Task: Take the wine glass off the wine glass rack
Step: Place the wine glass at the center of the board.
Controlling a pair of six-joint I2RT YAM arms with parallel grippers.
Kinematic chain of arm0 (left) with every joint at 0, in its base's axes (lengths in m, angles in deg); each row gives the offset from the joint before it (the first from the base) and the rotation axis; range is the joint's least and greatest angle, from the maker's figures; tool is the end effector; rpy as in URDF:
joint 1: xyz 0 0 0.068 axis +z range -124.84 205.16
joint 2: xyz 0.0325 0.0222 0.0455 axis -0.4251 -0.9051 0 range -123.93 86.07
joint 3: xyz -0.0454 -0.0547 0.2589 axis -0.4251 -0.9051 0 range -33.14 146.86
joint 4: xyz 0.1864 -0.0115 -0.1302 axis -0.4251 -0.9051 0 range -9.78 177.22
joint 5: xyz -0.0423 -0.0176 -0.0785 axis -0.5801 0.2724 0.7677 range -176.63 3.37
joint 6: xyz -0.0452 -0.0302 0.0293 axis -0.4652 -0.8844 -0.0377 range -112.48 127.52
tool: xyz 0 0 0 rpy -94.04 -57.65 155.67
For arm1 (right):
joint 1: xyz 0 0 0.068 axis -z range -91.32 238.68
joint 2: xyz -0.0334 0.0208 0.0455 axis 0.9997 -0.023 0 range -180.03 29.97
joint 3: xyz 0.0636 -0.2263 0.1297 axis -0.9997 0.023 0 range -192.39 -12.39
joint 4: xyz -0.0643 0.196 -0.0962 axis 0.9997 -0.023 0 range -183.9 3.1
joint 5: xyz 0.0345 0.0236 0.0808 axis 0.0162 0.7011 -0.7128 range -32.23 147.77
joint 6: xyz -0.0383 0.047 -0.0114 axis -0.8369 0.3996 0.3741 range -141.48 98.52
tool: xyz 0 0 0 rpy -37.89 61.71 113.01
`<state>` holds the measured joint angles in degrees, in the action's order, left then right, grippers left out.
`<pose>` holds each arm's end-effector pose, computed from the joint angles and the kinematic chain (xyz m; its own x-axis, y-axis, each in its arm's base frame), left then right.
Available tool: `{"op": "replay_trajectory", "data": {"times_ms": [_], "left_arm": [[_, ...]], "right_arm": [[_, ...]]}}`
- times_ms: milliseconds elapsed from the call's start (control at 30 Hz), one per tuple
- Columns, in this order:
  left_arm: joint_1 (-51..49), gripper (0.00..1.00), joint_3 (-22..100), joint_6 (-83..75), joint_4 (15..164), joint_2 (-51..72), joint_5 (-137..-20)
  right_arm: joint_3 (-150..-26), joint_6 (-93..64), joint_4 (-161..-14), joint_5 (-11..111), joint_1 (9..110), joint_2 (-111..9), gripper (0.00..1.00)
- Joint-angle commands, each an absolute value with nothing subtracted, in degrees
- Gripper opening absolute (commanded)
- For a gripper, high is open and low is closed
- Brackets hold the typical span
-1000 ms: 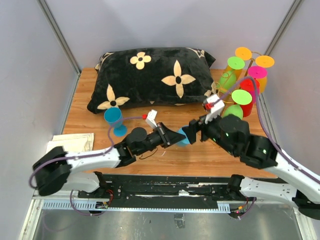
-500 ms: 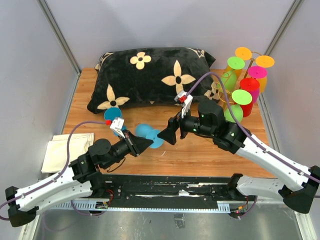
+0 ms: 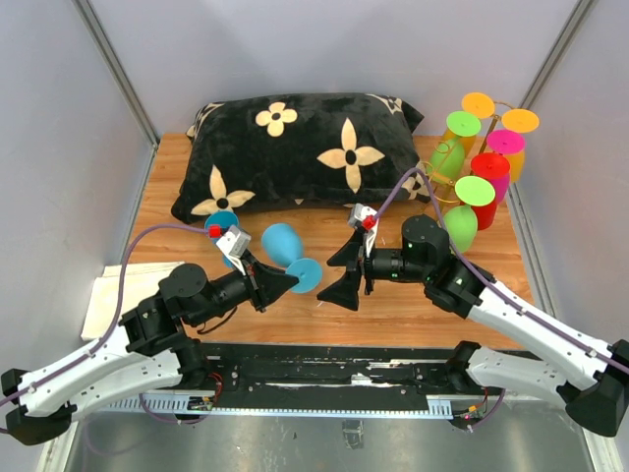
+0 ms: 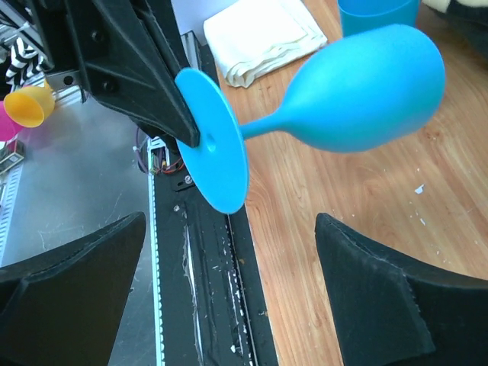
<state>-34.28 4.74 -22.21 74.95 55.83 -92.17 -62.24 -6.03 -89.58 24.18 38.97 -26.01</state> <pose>0.0621 -0.0962 0.3217 -0.4364 -0.2318 -0.8694 0.6814 0.5458 -0.4876 0.1099 0.1693 0.3487 -0.3589 -0.0803 -0.9299 -0.9268 0.1484 0.3449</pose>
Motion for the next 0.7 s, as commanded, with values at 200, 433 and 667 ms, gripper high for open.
{"op": "replay_trajectory", "data": {"times_ms": [200,433,667], "left_arm": [[-34.36,0.01,8.43,-14.1,78.33,53.46,-78.52],[-34.41,0.0,9.02,-12.39,77.98,54.66,-77.12],[-34.39,0.0,8.19,-11.55,79.81,53.83,-75.56]], "right_arm": [[-60.06,-10.01,-83.85,16.63,39.38,-23.93,0.74],[-59.61,-9.55,-83.57,8.58,39.44,-24.61,0.51],[-59.54,-5.53,-78.1,6.97,39.42,-25.95,0.4]]}}
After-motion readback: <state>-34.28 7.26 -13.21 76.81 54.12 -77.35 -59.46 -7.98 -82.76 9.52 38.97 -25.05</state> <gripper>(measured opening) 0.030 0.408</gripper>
